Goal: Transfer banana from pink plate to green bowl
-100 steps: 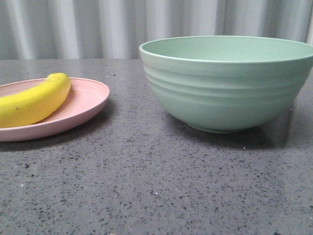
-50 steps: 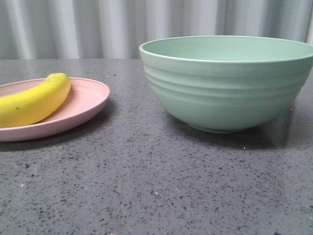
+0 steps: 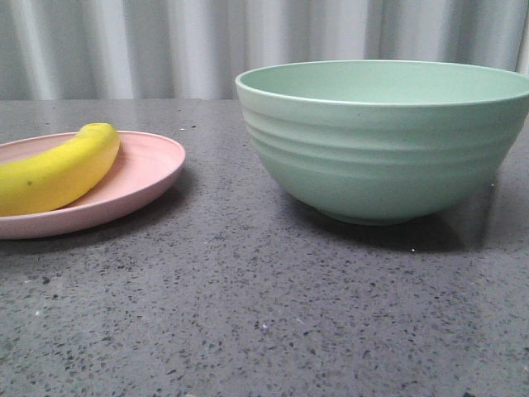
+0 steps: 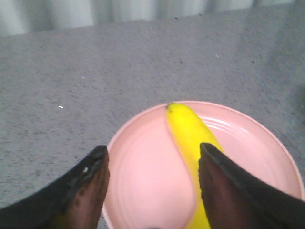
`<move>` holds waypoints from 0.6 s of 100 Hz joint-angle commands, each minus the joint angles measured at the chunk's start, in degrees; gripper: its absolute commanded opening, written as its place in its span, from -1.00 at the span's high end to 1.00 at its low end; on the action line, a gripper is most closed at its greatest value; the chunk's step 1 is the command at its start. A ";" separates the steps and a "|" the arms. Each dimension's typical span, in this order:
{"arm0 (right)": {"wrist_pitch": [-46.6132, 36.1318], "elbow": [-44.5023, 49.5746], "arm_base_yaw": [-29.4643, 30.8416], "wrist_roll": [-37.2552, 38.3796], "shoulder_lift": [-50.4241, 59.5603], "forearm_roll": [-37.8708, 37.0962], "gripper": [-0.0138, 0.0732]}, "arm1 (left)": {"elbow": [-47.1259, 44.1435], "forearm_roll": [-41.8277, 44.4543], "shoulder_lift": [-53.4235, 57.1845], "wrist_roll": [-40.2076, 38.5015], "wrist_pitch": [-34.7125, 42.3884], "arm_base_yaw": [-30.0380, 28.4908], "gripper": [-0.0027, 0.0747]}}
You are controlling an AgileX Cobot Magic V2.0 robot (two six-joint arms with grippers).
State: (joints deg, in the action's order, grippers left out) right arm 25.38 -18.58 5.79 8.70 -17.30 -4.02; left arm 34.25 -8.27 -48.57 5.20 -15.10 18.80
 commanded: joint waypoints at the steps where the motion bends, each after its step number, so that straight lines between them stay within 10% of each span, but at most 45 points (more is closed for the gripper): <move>1: -4.60 -1.65 0.44 -0.34 -0.82 -0.12 0.83 | 4.01 -0.73 -3.51 -0.52 -0.18 3.45 -0.04; 60: -4.60 -1.65 0.44 -0.34 -0.82 -0.12 0.83 | 13.97 -1.69 -23.91 1.60 -11.67 6.34 -0.04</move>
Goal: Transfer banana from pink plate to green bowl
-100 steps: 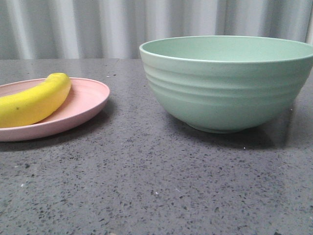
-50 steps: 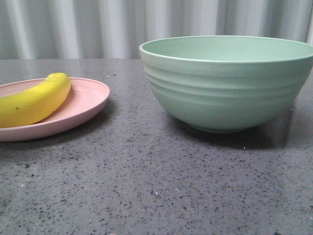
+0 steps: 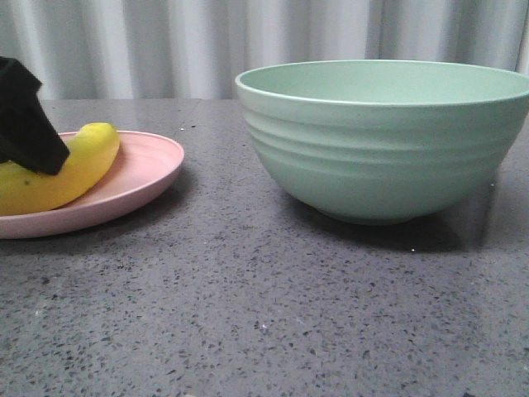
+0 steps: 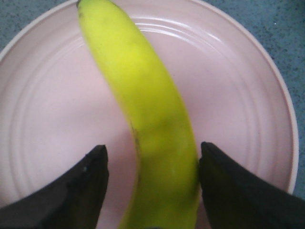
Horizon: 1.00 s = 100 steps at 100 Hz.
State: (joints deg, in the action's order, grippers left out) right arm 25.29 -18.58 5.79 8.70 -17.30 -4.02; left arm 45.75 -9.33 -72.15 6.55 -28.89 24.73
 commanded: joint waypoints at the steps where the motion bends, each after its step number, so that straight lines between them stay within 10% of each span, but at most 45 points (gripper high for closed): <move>1: -4.51 -1.65 0.44 -0.34 -0.82 -0.12 0.83 | 2.48 -0.63 -0.33 0.25 2.12 0.40 -0.04; 48: -4.37 -1.65 0.44 -0.34 -0.82 -0.12 0.83 | 3.19 -1.58 -4.13 0.25 1.20 0.40 0.02; 86: -4.01 -1.65 0.44 -0.34 -0.82 -0.12 0.83 | 3.41 -1.66 -4.13 0.25 1.68 0.40 0.99; 100: -3.00 -2.41 0.44 -1.04 -0.82 -0.12 0.83 | 4.50 -1.66 -3.92 0.25 1.15 0.40 0.98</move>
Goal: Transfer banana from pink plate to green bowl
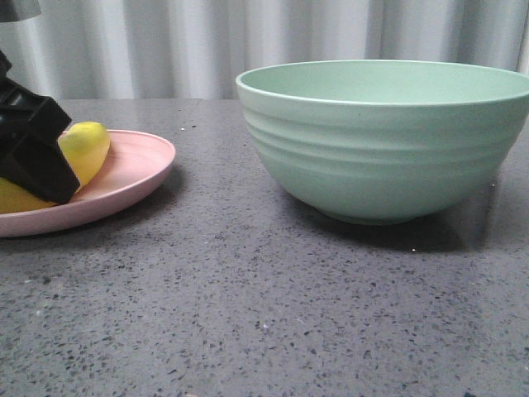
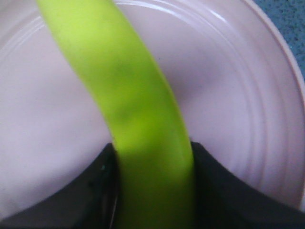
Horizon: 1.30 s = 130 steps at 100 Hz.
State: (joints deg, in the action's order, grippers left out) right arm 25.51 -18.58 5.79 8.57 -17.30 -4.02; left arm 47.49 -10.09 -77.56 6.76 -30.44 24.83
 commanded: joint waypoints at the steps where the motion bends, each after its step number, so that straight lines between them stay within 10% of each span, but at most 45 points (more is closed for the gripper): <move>1: -2.97 -2.63 0.44 -1.14 -0.82 -0.12 0.83 | 2.87 -0.89 1.50 0.04 2.59 0.31 0.98; 38: 8.29 -15.31 -3.57 -8.16 -3.97 3.68 0.77 | 9.42 -1.00 8.90 0.04 2.09 8.70 0.98; 69: 13.88 -24.79 -11.77 -13.50 -17.14 19.71 -0.27 | 10.38 -2.39 11.79 0.04 1.94 22.48 0.98; 130: -7.90 -31.93 -32.28 -13.50 -41.03 44.04 -0.28 | 10.38 -2.48 8.72 0.04 7.47 33.78 0.98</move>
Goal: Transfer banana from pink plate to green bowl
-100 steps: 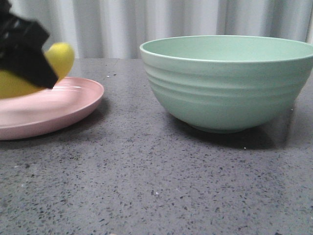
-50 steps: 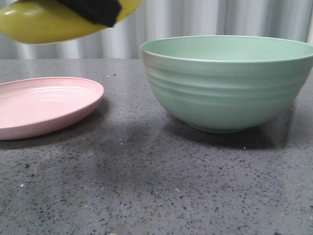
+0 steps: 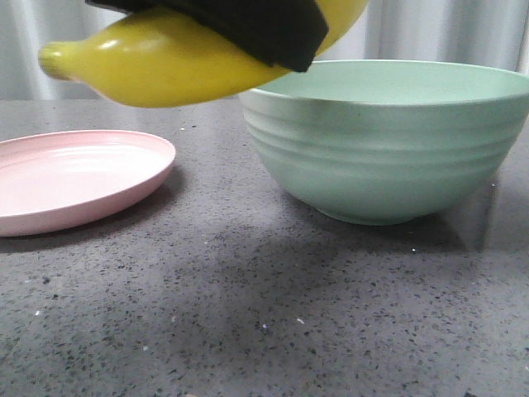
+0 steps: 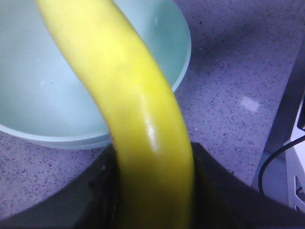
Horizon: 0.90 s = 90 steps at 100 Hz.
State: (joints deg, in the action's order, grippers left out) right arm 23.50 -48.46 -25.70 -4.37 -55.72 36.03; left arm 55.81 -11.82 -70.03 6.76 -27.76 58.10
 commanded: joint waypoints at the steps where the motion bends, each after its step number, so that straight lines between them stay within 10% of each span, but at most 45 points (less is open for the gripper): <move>1: -5.89 -2.05 -0.79 -0.57 -2.61 4.31 -0.28 | 2.06 -0.75 1.19 0.04 4.78 0.51 0.98; 29: -4.71 -2.05 -0.79 -0.57 -7.87 9.31 -0.24 | 2.06 -0.75 1.19 0.04 4.78 0.51 0.98; 44: -4.71 -2.05 -0.79 -0.57 -7.75 9.31 0.25 | 2.06 -0.75 1.19 0.04 4.56 0.51 0.97; 58: -4.84 -2.05 -0.79 -0.57 -7.75 9.31 0.84 | 2.06 -0.75 1.19 0.04 4.56 0.51 0.58; 73: -4.93 -2.05 -0.79 -0.57 -7.75 9.31 0.84 | 2.06 -0.75 1.30 0.04 4.89 0.37 0.00; 90: -6.31 -2.05 -0.79 -2.84 -5.69 9.21 0.84 | 2.06 -0.75 3.48 0.04 4.88 -1.84 -0.08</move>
State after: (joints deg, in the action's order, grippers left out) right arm 21.02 -48.80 -26.53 -4.74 -64.13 44.97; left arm 55.81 -11.92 -69.44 6.76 -27.15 57.44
